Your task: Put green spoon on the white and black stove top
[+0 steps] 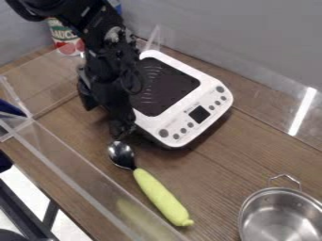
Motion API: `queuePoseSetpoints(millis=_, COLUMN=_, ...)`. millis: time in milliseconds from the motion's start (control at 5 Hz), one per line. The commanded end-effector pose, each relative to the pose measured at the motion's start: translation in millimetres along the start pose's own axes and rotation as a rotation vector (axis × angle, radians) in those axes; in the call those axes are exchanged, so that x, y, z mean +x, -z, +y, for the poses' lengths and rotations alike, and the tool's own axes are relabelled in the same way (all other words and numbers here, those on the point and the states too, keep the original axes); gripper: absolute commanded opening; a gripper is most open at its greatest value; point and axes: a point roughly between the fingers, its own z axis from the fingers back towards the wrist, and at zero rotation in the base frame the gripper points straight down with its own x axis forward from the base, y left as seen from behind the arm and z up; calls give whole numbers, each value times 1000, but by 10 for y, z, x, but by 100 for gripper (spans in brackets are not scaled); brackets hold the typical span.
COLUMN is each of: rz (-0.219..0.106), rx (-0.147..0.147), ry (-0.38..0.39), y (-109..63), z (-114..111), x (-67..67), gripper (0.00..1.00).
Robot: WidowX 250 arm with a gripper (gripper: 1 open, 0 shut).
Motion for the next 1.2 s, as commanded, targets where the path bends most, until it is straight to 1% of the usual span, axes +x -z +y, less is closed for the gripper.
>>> queuePoseSetpoints(millis=0, rz=-42, rx=33, ry=-59, y=-91, z=-7, x=164, gripper=100)
queuePoseSetpoints(millis=200, rz=-43, rx=47, ry=-110, y=-69, z=-60, x=236, gripper=100)
queuePoseSetpoints(millis=400, rz=-57, rx=51, ry=-116, y=-87, z=17, x=167, gripper=100)
queuePoseSetpoints(millis=600, rz=-61, rx=55, ry=-128, y=-117, z=115, x=78, gripper=0)
queuePoseSetpoints(millis=800, rz=-81, rx=63, ry=-119, y=-104, z=189, x=17, gripper=100)
queuePoseSetpoints(millis=1000, rz=-80, rx=71, ry=-138, y=-87, z=191, x=10, gripper=0)
